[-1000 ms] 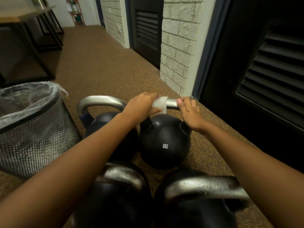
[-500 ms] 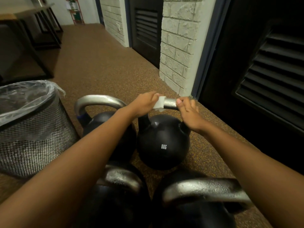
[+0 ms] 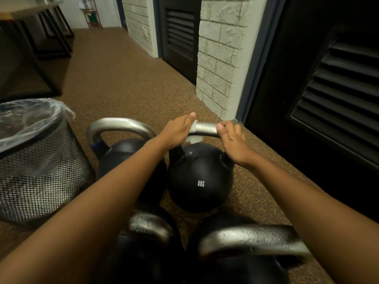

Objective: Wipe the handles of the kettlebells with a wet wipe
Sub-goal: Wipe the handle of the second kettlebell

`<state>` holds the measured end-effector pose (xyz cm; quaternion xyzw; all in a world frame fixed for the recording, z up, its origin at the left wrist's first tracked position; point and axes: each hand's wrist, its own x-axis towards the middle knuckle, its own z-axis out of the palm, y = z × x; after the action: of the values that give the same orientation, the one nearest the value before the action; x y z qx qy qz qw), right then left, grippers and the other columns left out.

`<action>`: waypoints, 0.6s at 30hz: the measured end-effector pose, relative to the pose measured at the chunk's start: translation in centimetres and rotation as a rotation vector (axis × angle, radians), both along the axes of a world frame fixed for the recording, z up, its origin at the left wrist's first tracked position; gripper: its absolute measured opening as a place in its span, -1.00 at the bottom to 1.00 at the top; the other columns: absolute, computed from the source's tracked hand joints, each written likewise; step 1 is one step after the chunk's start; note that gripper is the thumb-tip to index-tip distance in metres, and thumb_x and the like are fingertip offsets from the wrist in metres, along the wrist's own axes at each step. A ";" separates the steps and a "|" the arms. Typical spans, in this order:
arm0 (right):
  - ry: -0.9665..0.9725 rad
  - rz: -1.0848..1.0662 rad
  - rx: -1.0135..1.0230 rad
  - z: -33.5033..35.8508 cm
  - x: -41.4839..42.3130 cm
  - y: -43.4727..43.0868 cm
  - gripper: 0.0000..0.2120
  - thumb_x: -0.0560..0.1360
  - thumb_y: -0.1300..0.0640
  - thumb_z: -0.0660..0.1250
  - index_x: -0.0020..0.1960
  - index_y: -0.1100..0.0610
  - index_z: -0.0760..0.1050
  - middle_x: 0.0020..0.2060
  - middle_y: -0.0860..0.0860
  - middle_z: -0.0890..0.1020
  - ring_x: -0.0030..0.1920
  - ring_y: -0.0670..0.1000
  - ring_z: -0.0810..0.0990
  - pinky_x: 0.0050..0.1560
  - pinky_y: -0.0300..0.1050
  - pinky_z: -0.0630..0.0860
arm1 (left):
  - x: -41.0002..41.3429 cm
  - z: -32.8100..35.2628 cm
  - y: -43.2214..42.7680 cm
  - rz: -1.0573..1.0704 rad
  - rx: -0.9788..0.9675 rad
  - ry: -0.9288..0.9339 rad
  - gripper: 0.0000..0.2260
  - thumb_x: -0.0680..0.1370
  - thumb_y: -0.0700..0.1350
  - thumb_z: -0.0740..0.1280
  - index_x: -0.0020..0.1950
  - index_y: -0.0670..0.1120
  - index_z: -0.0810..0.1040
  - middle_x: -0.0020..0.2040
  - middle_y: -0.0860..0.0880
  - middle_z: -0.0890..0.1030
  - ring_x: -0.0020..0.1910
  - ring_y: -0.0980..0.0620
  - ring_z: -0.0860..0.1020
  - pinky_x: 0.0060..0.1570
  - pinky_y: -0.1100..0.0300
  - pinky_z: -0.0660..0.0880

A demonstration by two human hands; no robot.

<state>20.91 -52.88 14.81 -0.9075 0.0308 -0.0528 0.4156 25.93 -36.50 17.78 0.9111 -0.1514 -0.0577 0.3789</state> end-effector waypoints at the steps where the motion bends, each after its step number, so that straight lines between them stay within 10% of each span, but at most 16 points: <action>1: 0.001 0.001 -0.004 0.0 0.0 0.0 -0.66 0.62 -0.13 -0.09 0.27 -0.01 0.26 0.08 0.01 0.23 0.23 0.05 0.23 0.28 -0.01 0.18 | 0.0 -0.1 0.3 -0.016 -0.036 0.009 -0.56 0.65 0.09 -0.06 0.14 -0.14 0.50 0.06 -0.14 0.54 0.04 -0.06 0.47 -0.02 0.16 0.28; 11: -0.011 0.016 -0.012 -0.2 0.1 -0.2 -0.67 0.62 -0.13 -0.10 0.25 -0.01 0.27 0.08 0.01 0.24 0.21 0.06 0.23 0.24 -0.01 0.20 | 0.6 0.8 0.6 0.139 0.091 0.165 -0.60 0.65 -0.07 -0.05 0.30 -0.28 0.39 0.30 -0.30 0.41 0.23 -0.19 0.40 0.17 0.08 0.29; 18: -0.002 0.016 -0.016 -0.1 0.1 -0.2 -0.66 0.62 -0.13 -0.10 0.27 -0.02 0.26 0.08 0.01 0.24 0.21 0.05 0.23 0.26 0.01 0.21 | 1.2 0.5 0.4 0.018 0.122 0.093 -0.67 0.64 -0.03 -0.05 -0.02 -0.16 0.44 0.03 -0.19 0.49 -0.07 -0.07 0.42 -0.08 0.13 0.28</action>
<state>21.03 -53.09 14.67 -0.9109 0.0228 -0.0507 0.4089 27.13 -36.09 18.24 0.9301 -0.1216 -0.1055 0.3301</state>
